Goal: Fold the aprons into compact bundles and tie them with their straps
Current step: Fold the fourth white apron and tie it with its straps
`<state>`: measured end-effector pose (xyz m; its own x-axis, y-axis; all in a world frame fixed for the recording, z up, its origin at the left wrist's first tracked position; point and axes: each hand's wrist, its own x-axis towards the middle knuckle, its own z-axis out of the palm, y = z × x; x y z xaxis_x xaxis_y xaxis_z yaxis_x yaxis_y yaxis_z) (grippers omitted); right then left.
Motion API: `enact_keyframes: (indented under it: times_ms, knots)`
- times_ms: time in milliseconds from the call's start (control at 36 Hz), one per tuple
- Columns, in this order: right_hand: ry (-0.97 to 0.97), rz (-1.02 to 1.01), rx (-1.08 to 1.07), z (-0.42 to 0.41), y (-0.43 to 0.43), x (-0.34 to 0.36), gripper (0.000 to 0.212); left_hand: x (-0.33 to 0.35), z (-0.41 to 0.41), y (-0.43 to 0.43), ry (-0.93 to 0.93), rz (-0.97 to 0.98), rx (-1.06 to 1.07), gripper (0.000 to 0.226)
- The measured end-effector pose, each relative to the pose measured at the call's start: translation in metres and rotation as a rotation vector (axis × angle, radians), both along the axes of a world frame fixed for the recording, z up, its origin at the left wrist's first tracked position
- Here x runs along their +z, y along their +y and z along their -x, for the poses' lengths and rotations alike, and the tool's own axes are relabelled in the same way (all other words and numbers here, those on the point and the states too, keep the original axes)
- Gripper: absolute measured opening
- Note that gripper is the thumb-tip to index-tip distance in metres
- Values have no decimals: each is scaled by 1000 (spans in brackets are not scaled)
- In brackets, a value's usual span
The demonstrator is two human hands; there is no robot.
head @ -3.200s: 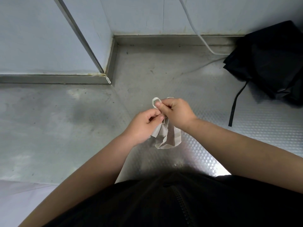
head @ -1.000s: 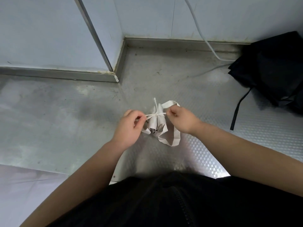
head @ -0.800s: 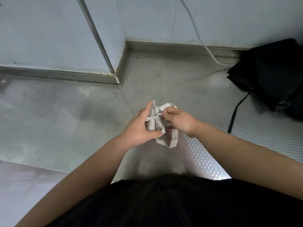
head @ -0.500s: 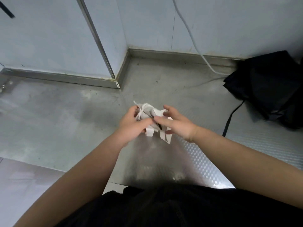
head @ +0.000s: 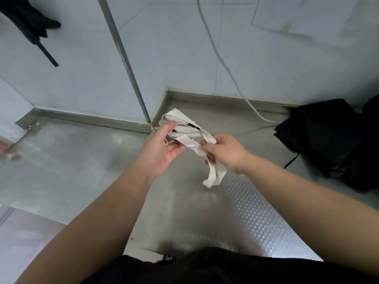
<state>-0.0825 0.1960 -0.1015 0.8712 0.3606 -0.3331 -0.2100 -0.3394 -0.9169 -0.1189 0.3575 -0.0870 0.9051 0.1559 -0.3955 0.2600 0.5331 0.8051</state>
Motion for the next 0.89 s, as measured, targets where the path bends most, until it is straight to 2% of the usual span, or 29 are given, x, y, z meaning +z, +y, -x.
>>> enact_keyframes:
  times_ms: [56,111,222,278,417,500,556,583,639,694,750,833,889]
  knots:
    - [105,-136,-21,1,-2,7,16,2,-1,-2,-14,-3,20,29]
    - [149,-184,52,5,-4,17,8,2,-1,-6,-38,-18,18,27]
    - [138,-84,269,12,-10,25,20,2,0,-16,-56,-19,-2,39]
    - [100,13,300,16,-8,21,25,4,0,-21,-58,-22,-2,44]
    - [10,74,235,16,-4,11,37,4,2,-28,-71,0,10,45]
    - [-3,-42,200,19,-1,7,31,4,4,-31,-93,28,-5,45]
    - [-24,25,96,18,1,3,34,4,4,-30,-93,39,-7,41]
    - [-29,81,49,17,2,1,29,3,4,-29,-89,32,-6,40]
    - [-13,143,-18,11,1,2,6,3,4,-28,-77,3,13,39]
    - [-16,150,-95,1,-4,8,21,-2,2,-26,-61,-34,58,39]
    - [-67,148,-172,-9,-14,17,22,-8,0,-22,-26,-90,128,39]
    - [-89,61,-289,-21,-25,36,11,-16,1,-18,65,-167,197,31]
    - [-74,-68,-318,-27,-27,50,15,-22,3,-16,157,-190,171,12]
